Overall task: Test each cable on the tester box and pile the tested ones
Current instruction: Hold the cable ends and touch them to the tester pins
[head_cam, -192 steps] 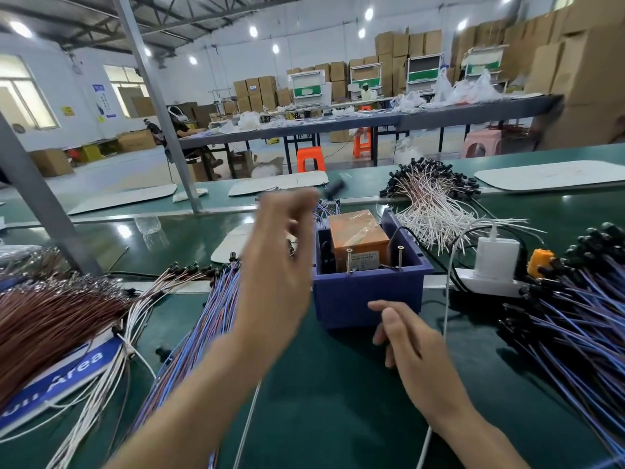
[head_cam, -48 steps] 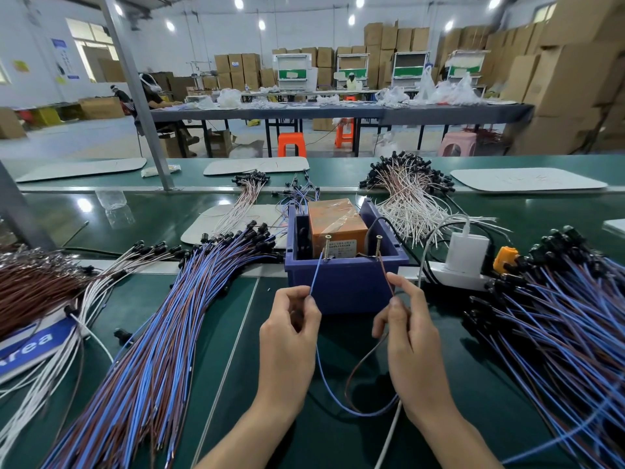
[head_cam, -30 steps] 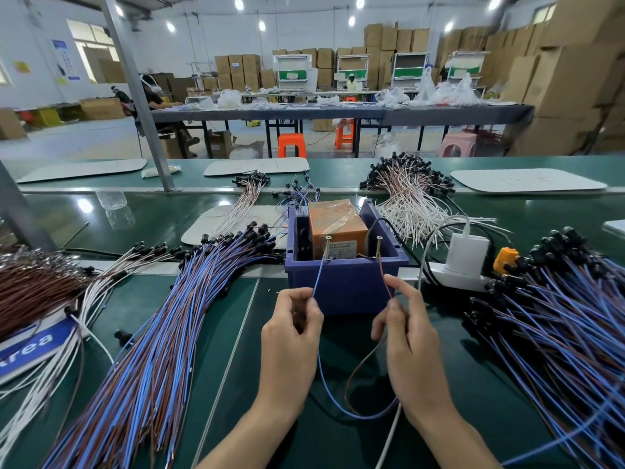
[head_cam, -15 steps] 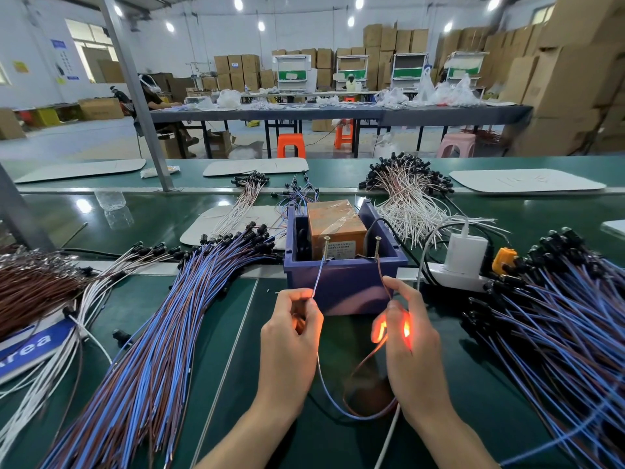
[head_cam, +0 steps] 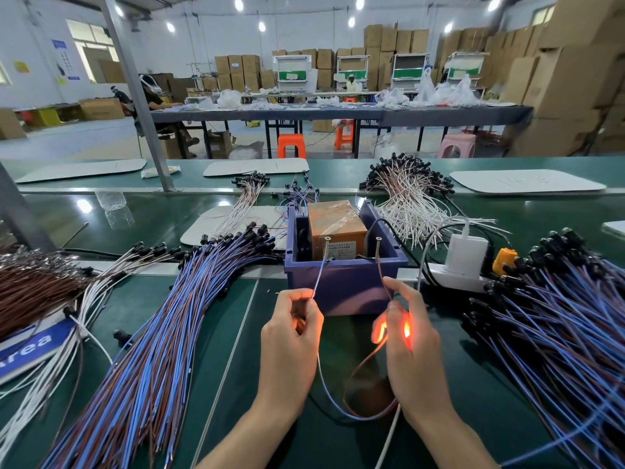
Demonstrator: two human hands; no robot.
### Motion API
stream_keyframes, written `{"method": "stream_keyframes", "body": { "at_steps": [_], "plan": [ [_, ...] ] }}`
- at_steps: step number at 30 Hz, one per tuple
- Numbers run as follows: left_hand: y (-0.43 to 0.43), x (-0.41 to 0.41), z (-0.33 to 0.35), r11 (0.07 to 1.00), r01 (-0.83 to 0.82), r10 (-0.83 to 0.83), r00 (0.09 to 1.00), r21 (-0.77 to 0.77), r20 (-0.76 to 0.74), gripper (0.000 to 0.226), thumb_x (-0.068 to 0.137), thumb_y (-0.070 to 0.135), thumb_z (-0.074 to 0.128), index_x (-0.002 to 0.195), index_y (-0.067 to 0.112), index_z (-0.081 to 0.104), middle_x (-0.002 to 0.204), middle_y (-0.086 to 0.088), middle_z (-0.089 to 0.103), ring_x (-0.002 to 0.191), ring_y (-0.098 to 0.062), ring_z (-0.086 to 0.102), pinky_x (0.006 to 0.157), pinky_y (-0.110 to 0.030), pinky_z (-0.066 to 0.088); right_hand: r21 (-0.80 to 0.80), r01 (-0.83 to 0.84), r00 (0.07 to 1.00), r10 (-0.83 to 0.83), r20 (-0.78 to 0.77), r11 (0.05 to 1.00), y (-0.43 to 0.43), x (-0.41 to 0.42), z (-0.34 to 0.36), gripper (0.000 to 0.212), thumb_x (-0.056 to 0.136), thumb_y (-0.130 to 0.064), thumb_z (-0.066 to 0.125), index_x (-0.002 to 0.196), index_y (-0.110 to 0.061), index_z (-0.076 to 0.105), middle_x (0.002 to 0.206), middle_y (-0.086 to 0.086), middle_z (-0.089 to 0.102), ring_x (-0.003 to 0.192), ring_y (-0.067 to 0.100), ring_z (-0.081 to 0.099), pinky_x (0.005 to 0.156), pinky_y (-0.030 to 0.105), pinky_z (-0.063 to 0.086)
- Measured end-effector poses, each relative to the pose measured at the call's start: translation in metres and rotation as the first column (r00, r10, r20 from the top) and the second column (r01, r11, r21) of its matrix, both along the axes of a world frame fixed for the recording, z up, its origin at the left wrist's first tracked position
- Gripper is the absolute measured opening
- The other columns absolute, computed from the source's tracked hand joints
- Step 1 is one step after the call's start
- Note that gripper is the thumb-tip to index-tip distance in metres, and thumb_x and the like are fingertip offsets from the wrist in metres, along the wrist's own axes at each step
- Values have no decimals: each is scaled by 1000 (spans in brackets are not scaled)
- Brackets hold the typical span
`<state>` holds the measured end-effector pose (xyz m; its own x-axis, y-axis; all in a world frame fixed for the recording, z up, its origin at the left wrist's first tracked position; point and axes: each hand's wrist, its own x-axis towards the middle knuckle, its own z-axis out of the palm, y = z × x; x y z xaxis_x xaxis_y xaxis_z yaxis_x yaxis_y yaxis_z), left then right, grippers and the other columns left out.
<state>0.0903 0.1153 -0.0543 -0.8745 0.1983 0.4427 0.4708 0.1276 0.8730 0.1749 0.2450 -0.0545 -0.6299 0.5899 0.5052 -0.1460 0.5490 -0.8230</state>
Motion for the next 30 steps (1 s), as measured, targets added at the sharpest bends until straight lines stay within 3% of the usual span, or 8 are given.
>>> {"method": "stream_keyframes", "body": {
  "at_steps": [5,10,16,21,23,25,28,30],
  "plan": [
    [1,-1,-1,999,17,-18,999,45,26,14,99,21,58,97,35,58,82,7,67,71,-17,64,67,-27,52,-3,-15,1000,15,15,1000,1,3,1,36,108,-22,38,120,-55,49,70,-4,63,51,7,51,51,12,38],
    [-1,-1,-2,998,1,-3,1000,66,26,13,100,21,56,97,34,56,82,9,68,70,-16,63,63,-20,50,-60,-8,1000,9,12,998,1,7,2,37,106,-20,40,119,-53,52,69,0,65,45,5,43,47,14,35],
    [-9,4,0,997,-4,-1,999,78,55,26,101,19,55,106,44,48,87,6,66,72,-21,61,63,-31,48,-229,49,998,-55,-17,972,-2,23,3,40,105,-21,40,109,-56,58,89,-9,69,43,4,33,41,17,30],
    [-21,11,0,996,-94,95,994,-9,49,32,101,25,50,130,36,44,101,17,64,67,-11,59,55,-25,49,-329,48,994,-77,-74,943,-8,37,9,37,105,-14,43,103,-44,66,67,-10,58,53,8,41,48,14,35],
    [-28,21,4,986,-135,129,989,-93,-69,37,99,32,47,136,32,42,116,14,54,65,-6,54,57,-25,46,-381,30,992,-75,-105,924,-10,43,15,37,105,-14,43,101,-42,67,63,-8,54,52,8,39,46,16,33],
    [-31,38,14,980,-112,69,966,-164,-248,30,98,36,46,127,30,52,112,13,53,65,1,54,56,-25,47,-417,-5,986,-66,-153,909,-13,47,27,38,106,-16,42,98,-44,67,64,-4,54,52,9,37,45,18,31],
    [-22,69,38,952,19,-164,876,-307,-453,24,97,38,49,109,27,67,97,15,57,57,-3,54,48,-29,51,-386,-56,969,-44,-245,921,-20,52,59,39,107,-16,41,98,-43,67,67,-1,54,54,11,39,46,18,33],
    [-12,87,54,891,149,-370,784,-429,-498,28,97,40,48,111,26,67,93,13,58,61,-7,57,50,-28,51,-308,-73,952,-26,-304,949,-25,57,85,34,108,-18,39,102,-39,66,68,-1,54,54,10,40,47,18,35]
  ]
}}
